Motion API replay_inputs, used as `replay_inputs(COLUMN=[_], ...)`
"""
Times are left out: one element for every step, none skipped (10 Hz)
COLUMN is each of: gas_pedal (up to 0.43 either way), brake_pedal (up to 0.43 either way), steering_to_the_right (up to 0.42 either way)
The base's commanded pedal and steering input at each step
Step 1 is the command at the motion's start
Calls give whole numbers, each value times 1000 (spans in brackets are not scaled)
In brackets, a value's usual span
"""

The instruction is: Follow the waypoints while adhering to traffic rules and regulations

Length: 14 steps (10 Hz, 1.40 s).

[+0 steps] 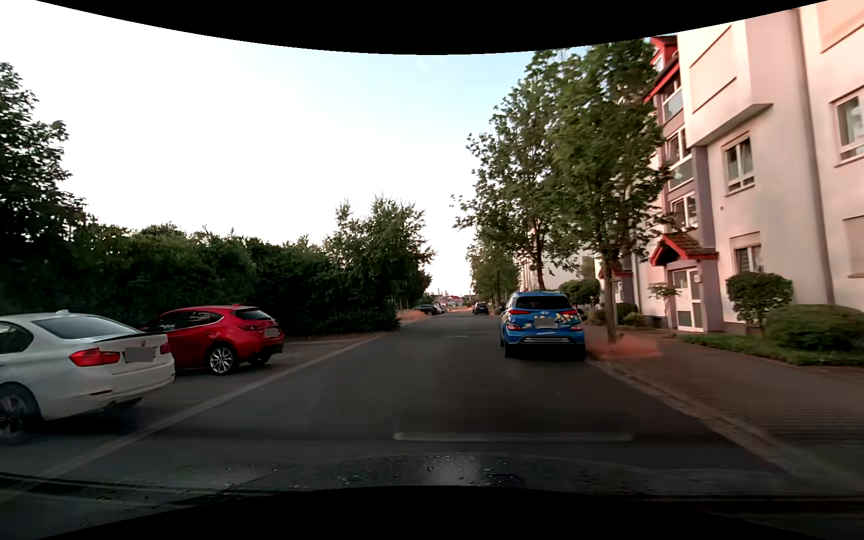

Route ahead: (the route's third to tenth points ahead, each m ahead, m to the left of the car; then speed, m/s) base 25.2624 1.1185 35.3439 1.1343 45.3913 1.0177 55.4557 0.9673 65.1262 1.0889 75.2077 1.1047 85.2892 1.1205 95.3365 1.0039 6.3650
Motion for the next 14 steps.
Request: replay_inputs(gas_pedal=[110,110,118,118,118,118,118,118,118,118,118,118,118,118], brake_pedal=[0,0,0,0,0,0,0,0,0,0,0,0,0,0], steering_to_the_right=[-128,-122,-108,-85,-66,-38,-16,2,14,26,39,48,61,73])
